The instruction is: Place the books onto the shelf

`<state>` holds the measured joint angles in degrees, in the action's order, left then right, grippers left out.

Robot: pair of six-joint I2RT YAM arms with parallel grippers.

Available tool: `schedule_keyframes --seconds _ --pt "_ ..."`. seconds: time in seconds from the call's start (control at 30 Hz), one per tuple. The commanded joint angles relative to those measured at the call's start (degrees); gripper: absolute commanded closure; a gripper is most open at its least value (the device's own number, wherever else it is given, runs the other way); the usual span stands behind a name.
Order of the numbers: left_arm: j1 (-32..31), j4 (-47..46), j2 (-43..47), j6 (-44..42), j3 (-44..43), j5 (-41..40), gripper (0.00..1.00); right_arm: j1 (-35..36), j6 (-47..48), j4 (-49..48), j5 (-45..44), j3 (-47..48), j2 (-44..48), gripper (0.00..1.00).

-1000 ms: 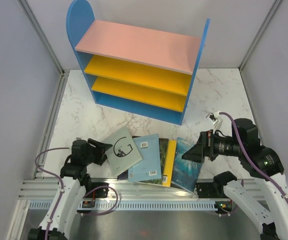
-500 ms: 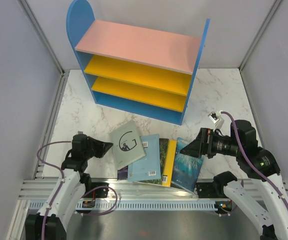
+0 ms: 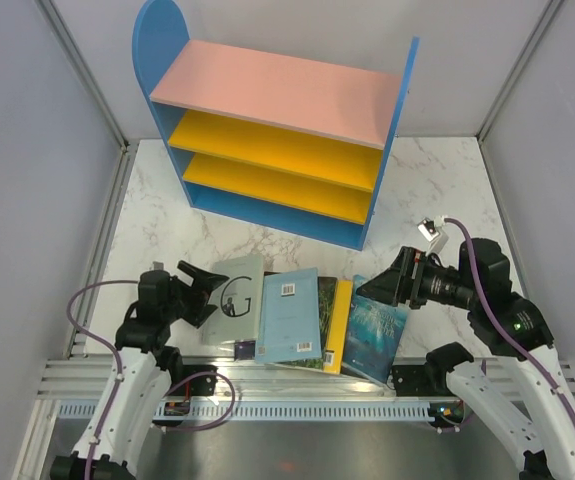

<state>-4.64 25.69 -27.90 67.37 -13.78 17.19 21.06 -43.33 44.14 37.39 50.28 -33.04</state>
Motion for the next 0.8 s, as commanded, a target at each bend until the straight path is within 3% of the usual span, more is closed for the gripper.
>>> schedule_keyframes --seconds 0.0,0.13,0.4,0.57,0.77 --pt "-0.1 11.8 2.0 -2.2 -1.0 -4.7 0.00 0.2 -0.1 -0.9 0.0 0.5 0.7 0.02" --pt "-0.3 15.5 2.3 -2.3 -3.7 -5.7 0.04 0.2 2.5 2.0 0.6 1.5 -0.2 0.02" --pt "-0.4 18.3 5.0 7.7 -10.1 -0.8 0.00 0.2 7.1 3.7 2.9 2.7 -2.8 0.02" --pt "-0.7 27.0 5.2 9.9 -7.2 0.0 0.00 0.3 9.7 3.8 4.2 2.0 -3.9 0.02" --pt "-2.5 27.2 -0.5 8.7 -5.5 -0.6 0.00 0.2 11.6 4.2 6.6 0.8 -3.7 0.02"
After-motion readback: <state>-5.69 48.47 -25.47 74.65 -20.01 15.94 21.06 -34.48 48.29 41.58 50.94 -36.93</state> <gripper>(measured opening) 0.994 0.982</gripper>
